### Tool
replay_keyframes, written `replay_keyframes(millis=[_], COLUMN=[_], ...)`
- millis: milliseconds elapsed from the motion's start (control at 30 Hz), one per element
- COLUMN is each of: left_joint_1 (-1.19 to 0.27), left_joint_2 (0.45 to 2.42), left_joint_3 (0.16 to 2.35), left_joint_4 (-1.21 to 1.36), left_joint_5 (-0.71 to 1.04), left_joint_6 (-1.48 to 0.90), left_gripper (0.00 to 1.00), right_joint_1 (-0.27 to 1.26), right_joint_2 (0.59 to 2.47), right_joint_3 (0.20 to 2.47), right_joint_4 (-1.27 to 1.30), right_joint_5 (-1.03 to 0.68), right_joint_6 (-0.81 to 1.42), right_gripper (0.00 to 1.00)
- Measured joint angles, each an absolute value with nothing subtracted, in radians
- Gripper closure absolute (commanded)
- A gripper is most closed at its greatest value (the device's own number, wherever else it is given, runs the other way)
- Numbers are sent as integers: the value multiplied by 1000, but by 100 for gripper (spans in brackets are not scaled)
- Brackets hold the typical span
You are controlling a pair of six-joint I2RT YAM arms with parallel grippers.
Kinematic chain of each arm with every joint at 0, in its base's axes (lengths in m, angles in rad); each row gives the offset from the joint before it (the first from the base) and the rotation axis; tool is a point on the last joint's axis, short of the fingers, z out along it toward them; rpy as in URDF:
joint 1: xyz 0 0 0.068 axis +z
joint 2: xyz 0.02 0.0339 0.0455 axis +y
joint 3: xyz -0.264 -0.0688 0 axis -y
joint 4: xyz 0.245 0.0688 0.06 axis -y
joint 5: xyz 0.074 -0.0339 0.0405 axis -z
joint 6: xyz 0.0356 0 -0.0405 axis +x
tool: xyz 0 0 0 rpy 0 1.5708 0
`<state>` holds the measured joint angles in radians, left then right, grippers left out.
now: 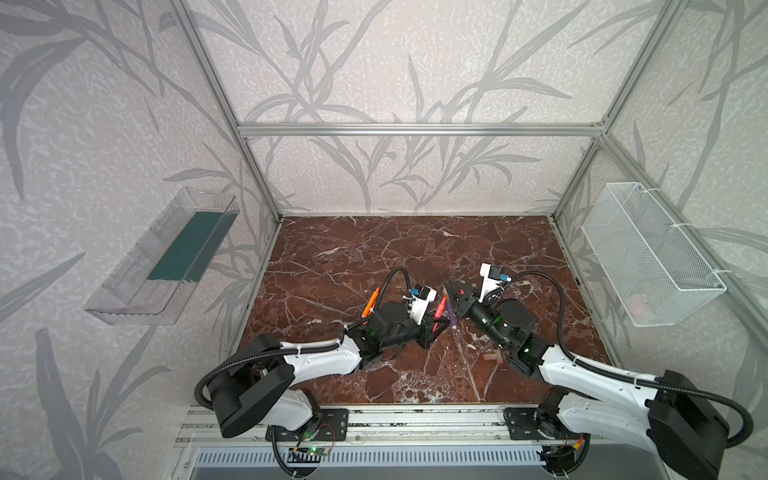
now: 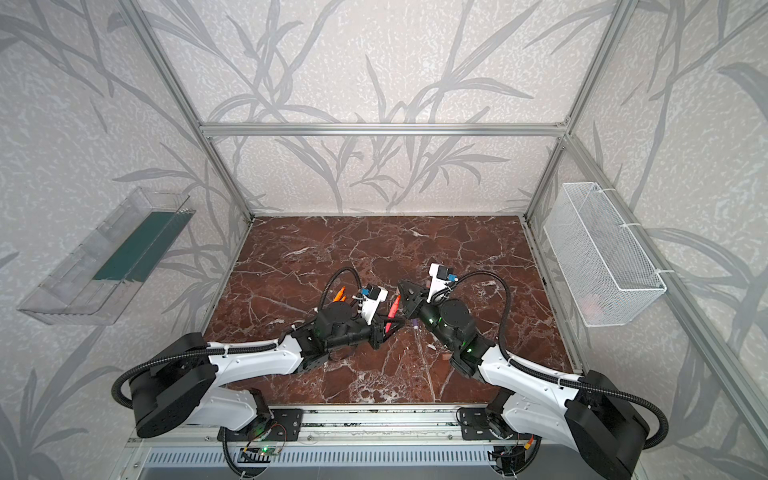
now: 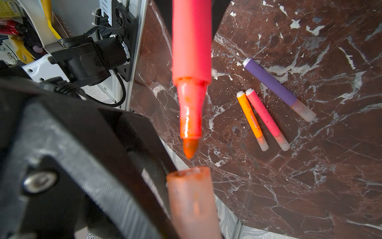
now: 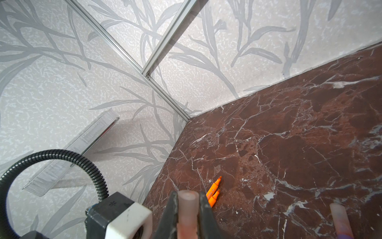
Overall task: Insert the pens into the pen caps
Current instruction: 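Lift the pale cap with the right gripper over the pink marker tip, then push the cap down onto the pink marker tip with the right gripper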
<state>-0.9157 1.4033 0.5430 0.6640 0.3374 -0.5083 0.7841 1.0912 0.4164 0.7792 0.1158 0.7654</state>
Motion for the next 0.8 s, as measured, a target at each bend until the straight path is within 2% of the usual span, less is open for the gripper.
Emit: replay_keyframes(millis=[800], left_joint_1=[-916], left_joint_2=[1394], left_joint_3=[506], left_joint_4=[699], left_joint_5=[281], left_joint_6=[-529], left_gripper=[100], right_joint_1=[871], right_joint_2=[1159], right_joint_3=[337], right_joint_4=[942], right_joint_5=[174], right_joint_6=[783], right_gripper=[100])
